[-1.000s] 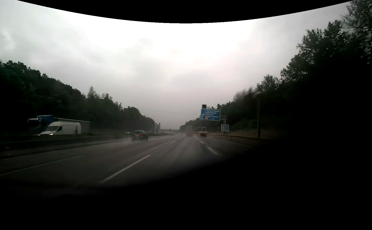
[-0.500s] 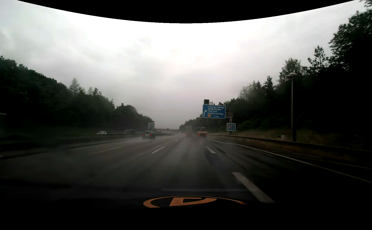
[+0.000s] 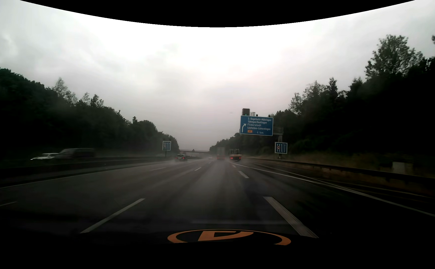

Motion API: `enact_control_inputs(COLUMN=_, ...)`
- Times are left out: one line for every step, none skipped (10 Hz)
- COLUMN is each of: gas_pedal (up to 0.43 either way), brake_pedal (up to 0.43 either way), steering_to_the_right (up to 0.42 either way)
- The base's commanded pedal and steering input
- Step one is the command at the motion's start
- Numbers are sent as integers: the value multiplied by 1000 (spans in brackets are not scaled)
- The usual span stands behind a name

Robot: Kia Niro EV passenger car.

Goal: Follow the waypoints while adhering to traffic rules and regulations

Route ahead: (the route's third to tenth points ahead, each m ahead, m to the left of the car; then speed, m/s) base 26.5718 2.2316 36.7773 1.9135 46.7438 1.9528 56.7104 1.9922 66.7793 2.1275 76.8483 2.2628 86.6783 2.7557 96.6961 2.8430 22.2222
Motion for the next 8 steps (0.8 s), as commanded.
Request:
enact_control_inputs(gas_pedal=118, brake_pedal=0, steering_to_the_right=0)
enact_control_inputs(gas_pedal=118, brake_pedal=0, steering_to_the_right=0)
enact_control_inputs(gas_pedal=110, brake_pedal=0, steering_to_the_right=-1)
enact_control_inputs(gas_pedal=110, brake_pedal=0, steering_to_the_right=-1)
enact_control_inputs(gas_pedal=110, brake_pedal=0, steering_to_the_right=-1)
enact_control_inputs(gas_pedal=98, brake_pedal=0, steering_to_the_right=-1)
enact_control_inputs(gas_pedal=98, brake_pedal=0, steering_to_the_right=-1)
enact_control_inputs(gas_pedal=87, brake_pedal=0, steering_to_the_right=0)
